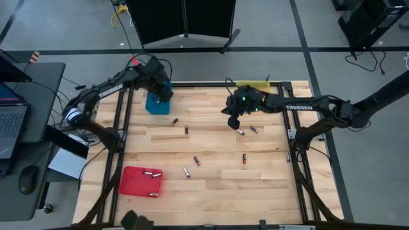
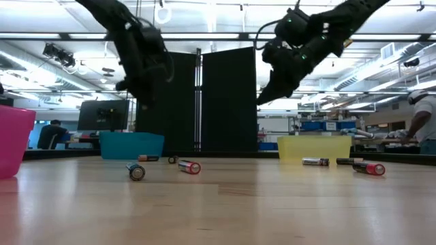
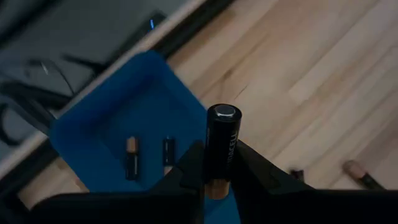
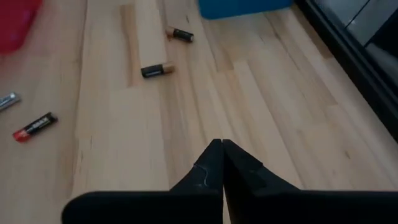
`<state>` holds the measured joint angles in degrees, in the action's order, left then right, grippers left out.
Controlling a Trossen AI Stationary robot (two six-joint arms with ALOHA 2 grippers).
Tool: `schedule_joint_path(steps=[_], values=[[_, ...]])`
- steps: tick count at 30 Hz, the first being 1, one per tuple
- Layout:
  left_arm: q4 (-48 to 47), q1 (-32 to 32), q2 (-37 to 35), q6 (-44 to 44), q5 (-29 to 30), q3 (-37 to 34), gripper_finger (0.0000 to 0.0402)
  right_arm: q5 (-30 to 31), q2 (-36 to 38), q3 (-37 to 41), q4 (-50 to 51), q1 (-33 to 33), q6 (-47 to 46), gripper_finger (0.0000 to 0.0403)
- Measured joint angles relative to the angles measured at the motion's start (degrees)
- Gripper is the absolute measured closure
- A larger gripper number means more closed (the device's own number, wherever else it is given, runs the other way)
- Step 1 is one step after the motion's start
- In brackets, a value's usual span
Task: Sort batteries
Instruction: Put the black battery into the blue bin
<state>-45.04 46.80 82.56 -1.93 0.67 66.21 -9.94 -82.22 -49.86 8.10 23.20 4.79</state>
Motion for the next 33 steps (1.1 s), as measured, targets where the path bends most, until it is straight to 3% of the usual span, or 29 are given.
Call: schedule_joint_path(steps=[7,13,17,24,33], values=[[-6.0,2.4,10.4,1.8,0.5,5.2,0.0345,9.1,1.8,7.6,-7.1,-6.5,-2.2,0.0388],[-7.1,2.8,14.0,2.8,1.2,5.3,0.0345,5.0,0.7,11.4,-12.5,-9.4,-5.8,0.0389],[-6.8,2.7,16.7,1.8,1.4,5.3,0.0345,0.2,-0.3,11.5,-10.3,-10.4,-4.9,0.0387],[-4.8,3.4,20.7,1.4,2.5,5.3,0.0345,6.1,0.6,11.5,-10.8,-13.0,-4.9,0.039],[-4.1,3.8,22.1,1.1,3.1,5.3,0.0345,7.6,0.7,11.5,-10.9,-13.4,-4.8,0.0387]])
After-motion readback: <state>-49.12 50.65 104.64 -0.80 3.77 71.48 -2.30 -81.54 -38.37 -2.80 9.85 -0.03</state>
